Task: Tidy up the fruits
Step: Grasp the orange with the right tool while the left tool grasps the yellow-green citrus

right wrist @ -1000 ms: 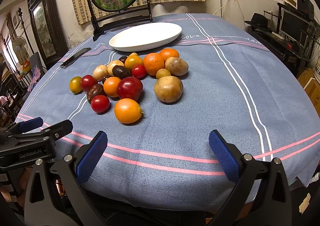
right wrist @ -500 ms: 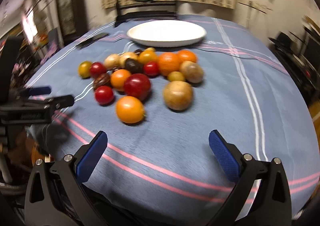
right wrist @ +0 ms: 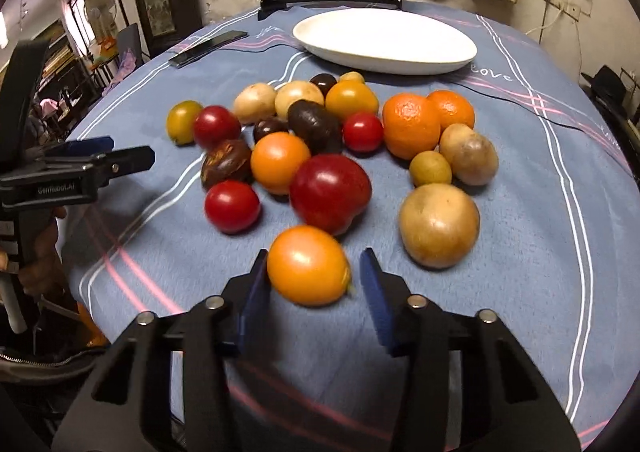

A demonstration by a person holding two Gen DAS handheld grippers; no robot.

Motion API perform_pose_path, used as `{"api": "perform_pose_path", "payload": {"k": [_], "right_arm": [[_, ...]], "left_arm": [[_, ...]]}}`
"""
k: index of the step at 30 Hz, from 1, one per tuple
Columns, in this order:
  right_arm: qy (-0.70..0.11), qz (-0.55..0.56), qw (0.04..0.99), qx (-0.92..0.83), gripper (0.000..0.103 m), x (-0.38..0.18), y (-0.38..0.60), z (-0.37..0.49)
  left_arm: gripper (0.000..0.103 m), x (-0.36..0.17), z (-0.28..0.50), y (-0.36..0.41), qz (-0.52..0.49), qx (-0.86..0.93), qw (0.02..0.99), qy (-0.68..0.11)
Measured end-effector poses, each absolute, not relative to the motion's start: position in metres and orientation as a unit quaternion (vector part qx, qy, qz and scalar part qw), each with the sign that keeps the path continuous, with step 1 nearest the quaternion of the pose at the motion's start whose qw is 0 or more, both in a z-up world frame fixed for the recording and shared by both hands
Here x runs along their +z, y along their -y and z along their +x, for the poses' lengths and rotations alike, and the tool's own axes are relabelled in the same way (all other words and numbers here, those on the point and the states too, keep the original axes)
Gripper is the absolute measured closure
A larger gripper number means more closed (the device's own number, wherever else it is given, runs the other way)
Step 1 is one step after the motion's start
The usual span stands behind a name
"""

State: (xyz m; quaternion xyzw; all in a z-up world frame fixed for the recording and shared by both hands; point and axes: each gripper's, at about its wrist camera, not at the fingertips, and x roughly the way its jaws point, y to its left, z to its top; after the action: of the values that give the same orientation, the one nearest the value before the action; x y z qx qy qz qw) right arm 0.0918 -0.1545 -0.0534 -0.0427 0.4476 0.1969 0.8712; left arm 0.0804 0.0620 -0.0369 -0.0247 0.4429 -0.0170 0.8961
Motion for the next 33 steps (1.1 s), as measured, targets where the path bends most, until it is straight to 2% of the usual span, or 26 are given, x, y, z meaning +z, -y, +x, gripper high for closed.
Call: {"api": "perform_pose_path", "payload": {"k": [2, 10, 12, 16, 19, 20, 21, 28, 33], "right_arm": [[-0.446, -0.033, 0.871, 0.204, 0.065, -0.053, 0.155, 0.093], [-0.442, -0.005, 0.872, 0.211, 0.065, -0.053, 0.169, 0.087], [-0.441, -0.001, 0.872, 0.21, 0.065, -0.052, 0.173, 0.085], [-0.44, 0.005, 0.873, 0.211, 0.065, -0.051, 0.18, 0.083], [-0.439, 0.005, 0.873, 0.212, 0.065, -0.049, 0.182, 0.083], [-0.439, 0.005, 0.873, 0.212, 0.065, -0.048, 0.183, 0.083], [-0.438, 0.005, 0.873, 0.212, 0.065, -0.047, 0.184, 0.083], [-0.436, 0.024, 0.872, 0.224, 0.065, -0.036, 0.194, 0.087], [-0.396, 0.039, 0.886, 0.24, 0.065, 0.005, 0.207, 0.102]], "left_arm": [[0.002, -0.038, 0.086, -0.063, -0.028, -0.021, 0.894, -0.446], [0.004, -0.046, 0.114, -0.053, -0.014, -0.018, 0.886, -0.464], [0.022, -0.051, 0.121, -0.051, -0.004, -0.015, 0.882, -0.471], [0.032, -0.052, 0.126, -0.05, -0.001, -0.018, 0.883, -0.468], [0.051, -0.05, 0.127, -0.049, 0.0, -0.03, 0.886, -0.463], [0.062, -0.049, 0.128, -0.047, -0.001, -0.041, 0.886, -0.462], [0.065, -0.049, 0.128, -0.047, 0.0, -0.044, 0.885, -0.463], [0.066, -0.046, 0.135, -0.053, -0.02, -0.063, 0.884, -0.463], [0.065, -0.023, 0.14, -0.05, -0.007, -0.076, 0.895, -0.439]]}}
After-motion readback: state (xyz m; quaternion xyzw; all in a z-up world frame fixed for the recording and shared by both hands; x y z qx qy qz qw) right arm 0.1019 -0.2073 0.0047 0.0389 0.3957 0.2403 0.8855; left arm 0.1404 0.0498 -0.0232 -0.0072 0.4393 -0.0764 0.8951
